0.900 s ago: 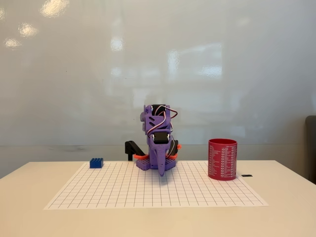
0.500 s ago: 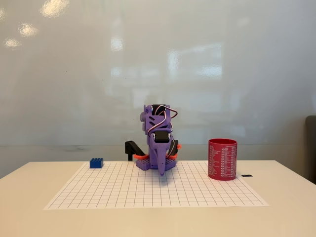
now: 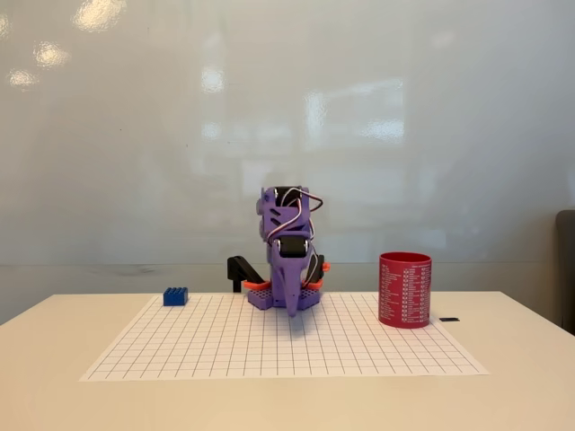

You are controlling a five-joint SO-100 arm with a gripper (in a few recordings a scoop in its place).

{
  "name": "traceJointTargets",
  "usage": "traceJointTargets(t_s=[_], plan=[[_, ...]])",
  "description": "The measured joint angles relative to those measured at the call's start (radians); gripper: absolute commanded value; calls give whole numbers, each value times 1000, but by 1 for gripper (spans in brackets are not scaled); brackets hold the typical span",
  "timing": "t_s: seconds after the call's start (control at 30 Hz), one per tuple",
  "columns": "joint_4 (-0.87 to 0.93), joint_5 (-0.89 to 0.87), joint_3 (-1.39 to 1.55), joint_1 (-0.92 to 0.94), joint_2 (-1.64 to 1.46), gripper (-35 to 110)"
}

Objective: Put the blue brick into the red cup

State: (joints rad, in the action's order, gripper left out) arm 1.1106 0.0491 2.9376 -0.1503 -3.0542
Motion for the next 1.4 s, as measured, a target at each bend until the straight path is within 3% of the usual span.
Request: traceJointTargets(t_s=[0.17, 0.3, 0.5, 0.8, 1.07, 1.27, 1.4], plan=[[-2, 15, -316, 72, 410, -1], [101, -26, -627, 152, 632, -1], [241, -87, -945, 434, 805, -1], [399, -244, -992, 917, 856, -1], [356, -279, -994, 1396, 936, -1], [299, -224, -950, 1628, 983, -1], [262, -225, -893, 1684, 1009, -1]])
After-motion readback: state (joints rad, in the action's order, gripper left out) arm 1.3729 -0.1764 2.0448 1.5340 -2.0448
